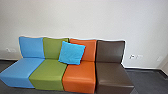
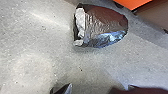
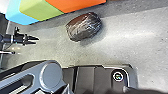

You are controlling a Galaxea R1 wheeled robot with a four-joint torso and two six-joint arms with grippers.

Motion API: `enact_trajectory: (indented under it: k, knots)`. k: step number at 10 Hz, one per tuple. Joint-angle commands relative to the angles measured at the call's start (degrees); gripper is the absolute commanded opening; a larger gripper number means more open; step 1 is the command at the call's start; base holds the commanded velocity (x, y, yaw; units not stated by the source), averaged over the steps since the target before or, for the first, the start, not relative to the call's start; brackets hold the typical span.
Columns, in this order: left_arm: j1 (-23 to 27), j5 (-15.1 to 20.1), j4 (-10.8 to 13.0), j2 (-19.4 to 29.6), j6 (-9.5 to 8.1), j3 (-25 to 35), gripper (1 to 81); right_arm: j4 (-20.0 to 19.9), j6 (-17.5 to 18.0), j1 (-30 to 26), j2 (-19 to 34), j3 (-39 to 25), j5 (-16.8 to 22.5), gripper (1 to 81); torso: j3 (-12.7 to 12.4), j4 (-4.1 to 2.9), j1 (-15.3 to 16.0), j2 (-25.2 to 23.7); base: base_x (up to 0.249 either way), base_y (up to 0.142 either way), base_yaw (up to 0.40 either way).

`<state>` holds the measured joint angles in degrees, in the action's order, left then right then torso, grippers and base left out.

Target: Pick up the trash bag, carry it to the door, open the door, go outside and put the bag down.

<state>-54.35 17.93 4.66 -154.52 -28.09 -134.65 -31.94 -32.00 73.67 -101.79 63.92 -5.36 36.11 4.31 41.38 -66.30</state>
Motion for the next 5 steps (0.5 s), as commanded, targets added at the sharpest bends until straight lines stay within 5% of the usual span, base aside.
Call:
enact_trajectory:
  k: [1,2,5]
  knots:
    - [8.7,5.5,-1.2,-0.6,-0.13,-2.6,81.1,-0.7,0.5,-4.4,5.3,-3.0,4.1,81.1,3.2,0.0,3.5,-5.5,0.0,0.0,0.0]
    - [9.5,6.1,-2.1,-0.6,-0.04,-2.4,81.1,-0.7,0.6,-4.5,5.4,-3.3,4.4,81.1,1.4,0.0,4.9,-7.6,0.0,0.0,0.0]
    - [11.0,7.3,-2.4,-0.5,-0.04,-0.4,81.1,-0.7,0.6,-5.0,5.3,-3.7,4.8,81.1,2.7,0.0,8.4,-12.9,0.0,0.0,0.0]
